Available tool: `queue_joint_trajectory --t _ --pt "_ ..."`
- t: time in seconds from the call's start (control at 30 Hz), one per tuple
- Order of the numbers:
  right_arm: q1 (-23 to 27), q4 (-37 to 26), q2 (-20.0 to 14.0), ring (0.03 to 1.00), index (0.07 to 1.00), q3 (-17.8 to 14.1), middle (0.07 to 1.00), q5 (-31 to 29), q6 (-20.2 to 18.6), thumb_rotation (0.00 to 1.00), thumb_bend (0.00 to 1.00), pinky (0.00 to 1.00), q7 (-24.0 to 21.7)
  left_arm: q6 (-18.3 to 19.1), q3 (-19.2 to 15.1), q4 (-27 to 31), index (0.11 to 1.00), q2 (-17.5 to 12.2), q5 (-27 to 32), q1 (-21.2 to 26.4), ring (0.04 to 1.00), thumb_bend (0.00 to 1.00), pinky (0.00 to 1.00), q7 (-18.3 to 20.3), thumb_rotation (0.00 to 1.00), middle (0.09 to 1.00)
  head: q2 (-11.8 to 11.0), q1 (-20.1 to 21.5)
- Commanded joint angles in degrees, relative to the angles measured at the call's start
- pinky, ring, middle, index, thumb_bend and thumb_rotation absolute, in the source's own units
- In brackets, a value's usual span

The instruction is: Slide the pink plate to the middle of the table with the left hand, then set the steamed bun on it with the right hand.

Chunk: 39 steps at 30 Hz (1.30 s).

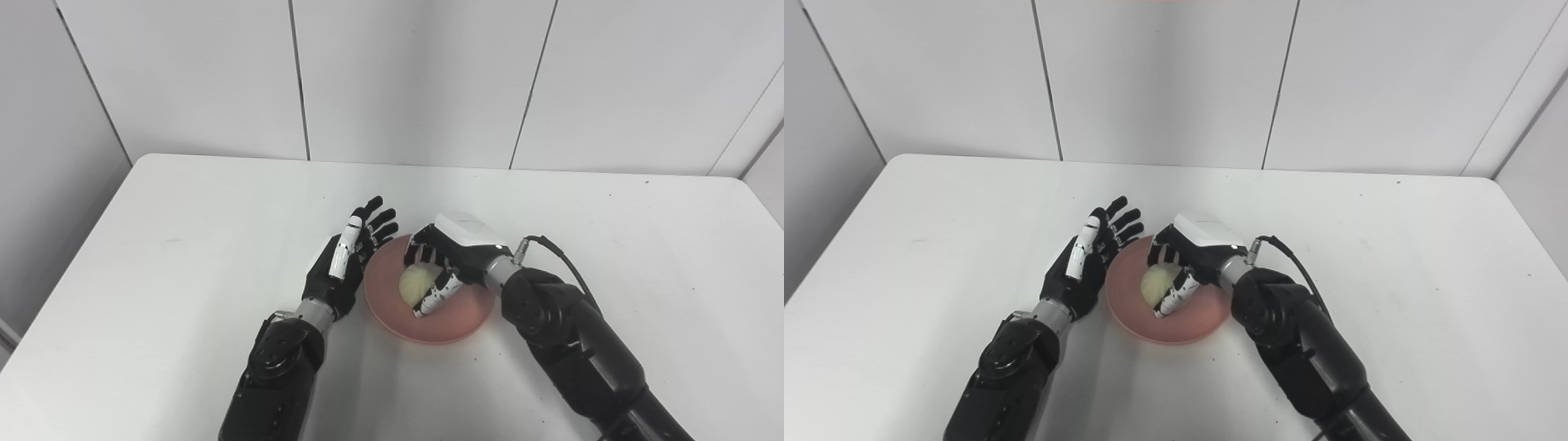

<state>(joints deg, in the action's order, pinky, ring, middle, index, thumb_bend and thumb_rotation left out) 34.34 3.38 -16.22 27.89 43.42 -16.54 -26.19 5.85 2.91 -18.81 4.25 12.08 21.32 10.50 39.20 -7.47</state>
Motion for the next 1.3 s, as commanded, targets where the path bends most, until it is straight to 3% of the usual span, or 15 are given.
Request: queue_joint_trajectory --t 0.0,0.03,0.07,0.13,0.23,0.33,0.57,0.87,0.97,1.03,1.27 --pt "2.22 -1.58 -0.13 0.483 0.508 0.41 0.558 2.13 0.14 0.1 0.52 0.37 0.24 6.55 0.31 -2.78 0.925 -0.42 -1.15 -3.58 0.903 0.44 0.91 -1.2 1.0 0.911 -0.09 0.05" --pt "2.27 -2.03 -0.25 0.495 0.504 0.62 0.576 2.65 -0.18 0.11 0.52 0.38 -0.29 6.61 0.25 -2.76 0.925 -0.42 -1.09 -3.58 0.903 0.44 0.91 -1.22 1.0 0.91 -0.1 0.09" --pt "2.38 -2.64 -0.48 0.572 0.707 0.9 0.664 3.26 -0.53 0.22 0.65 0.42 -1.08 6.66 0.19 -2.74 0.923 -0.4 -1.01 -3.59 0.902 0.44 0.91 -1.22 1.0 0.909 -0.1 0.09" --pt "2.65 -4.46 -0.99 0.624 0.774 1.18 0.724 4.09 -1.57 0.29 0.7 0.45 -3.61 6.78 0.03 -2.69 0.922 -0.34 -0.82 -3.62 0.902 0.44 0.91 -1.22 1.0 0.909 -0.16 0.14" --pt "3.31 -7.77 -1.65 0.773 0.901 1.54 0.863 6.02 -4.06 0.55 0.82 0.55 -9.0 6.26 0.06 -2.98 0.913 -0.35 -0.94 -3.56 0.903 0.44 0.9 -1.14 1.0 0.91 -0.29 0.12" --pt "3.45 -10.88 -1.81 0.857 0.978 1.51 0.951 8.09 -5.48 0.73 0.91 0.61 -12.08 5.52 -0.17 -3.74 0.893 -0.12 -1.09 -3.24 0.893 0.44 0.89 -1.52 1.0 0.902 -0.47 0.33" --pt "4.49 -16.49 -1.97 0.923 1.0 -0.1 0.995 9.16 -6.94 0.81 0.98 0.73 -17.58 5.83 -0.24 -3.93 0.901 -0.52 -0.4 -3.22 0.911 0.43 0.93 -0.29 1.0 0.91 -0.78 0.76" --pt "4.88 -17.74 -2.64 0.938 1.0 -1.58 0.992 10.07 -7.01 0.8 0.95 0.8 -20.92 5.42 -0.83 -3.93 0.916 -0.41 -0.73 -3.46 0.896 0.43 0.91 -0.52 1.0 0.909 -1.18 1.29" --pt "3.99 -17.31 -2.42 0.934 1.0 -2.46 0.989 9.62 -6.6 0.8 0.95 0.79 -19.79 5.09 -0.85 -3.96 0.91 -0.48 -1.15 -3.5 0.882 0.43 0.9 -0.89 1.0 0.9 -1.3 1.38" --pt "2.12 -16.25 -1.79 0.933 1.0 -4.68 0.988 6.77 -4.96 0.82 0.96 0.79 -16.13 5.0 -0.78 -3.49 0.92 -0.68 -1.61 -3.67 0.892 0.43 0.91 -1.24 1.0 0.908 -1.38 1.45" --pt "-3.68 -12.98 0.44 0.965 1.0 -12.39 1.0 -1.39 5.69 0.97 0.9 0.85 3.09 0.87 -1.34 0.47 0.96 -0.57 -5.03 -5.65 0.948 0.41 0.97 -4.51 1.0 0.944 -1.82 2.35"
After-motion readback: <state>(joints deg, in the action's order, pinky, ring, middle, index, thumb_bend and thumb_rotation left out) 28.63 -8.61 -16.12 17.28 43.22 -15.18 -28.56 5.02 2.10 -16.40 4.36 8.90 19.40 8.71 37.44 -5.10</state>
